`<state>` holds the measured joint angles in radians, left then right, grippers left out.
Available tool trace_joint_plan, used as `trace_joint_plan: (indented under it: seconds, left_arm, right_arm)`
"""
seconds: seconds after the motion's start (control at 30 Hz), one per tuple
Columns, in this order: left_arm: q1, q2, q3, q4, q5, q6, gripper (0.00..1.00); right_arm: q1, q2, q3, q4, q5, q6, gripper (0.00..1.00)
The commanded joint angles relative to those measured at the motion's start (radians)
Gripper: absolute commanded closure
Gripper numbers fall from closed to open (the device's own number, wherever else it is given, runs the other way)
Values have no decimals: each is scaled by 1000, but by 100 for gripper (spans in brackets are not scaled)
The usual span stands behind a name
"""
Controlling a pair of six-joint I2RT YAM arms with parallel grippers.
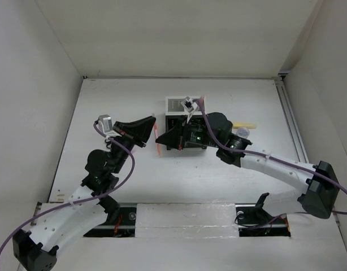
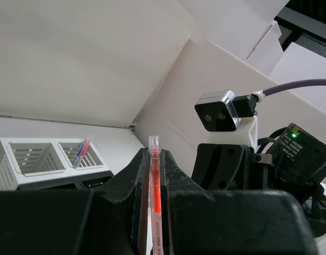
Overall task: Sort the stationery into containers
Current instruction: Close the pen cap on the pen.
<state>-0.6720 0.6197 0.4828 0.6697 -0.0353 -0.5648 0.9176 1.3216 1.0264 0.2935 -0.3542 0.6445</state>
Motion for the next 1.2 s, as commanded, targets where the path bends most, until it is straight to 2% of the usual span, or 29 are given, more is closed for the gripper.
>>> trace_joint_plan:
  seconds: [0.0,0.3,0.7,0.83,1.07,1.1,1.17]
  left_arm:
    - [-14,-6,-47,-78,114,13,100]
    - [-14,-35,-76,-78,123,3,100]
    - [-14,-57,-76,-99,115,3,100]
    - [-14,-46,-67,-87,127,3,100]
    - [-14,-28,36,-188,107,23,100]
    - [-14,-28,49,-188,98,23,100]
    - [-14,-38,59,-188,98,23,91]
  right_arm:
    - [-28,-10,118,209,64,24,100]
    - [-59,21,184,233,18,64,100]
    - [-97,1,158,199,-14,12,100]
    - [-86,1,178,171,-32,-51,100]
    - [-54,-9,137,124,-45,-166,100]
    - [-43,-9,136,124,-57,-175,100]
    - [-34,-18,126,110,-57,-204,100]
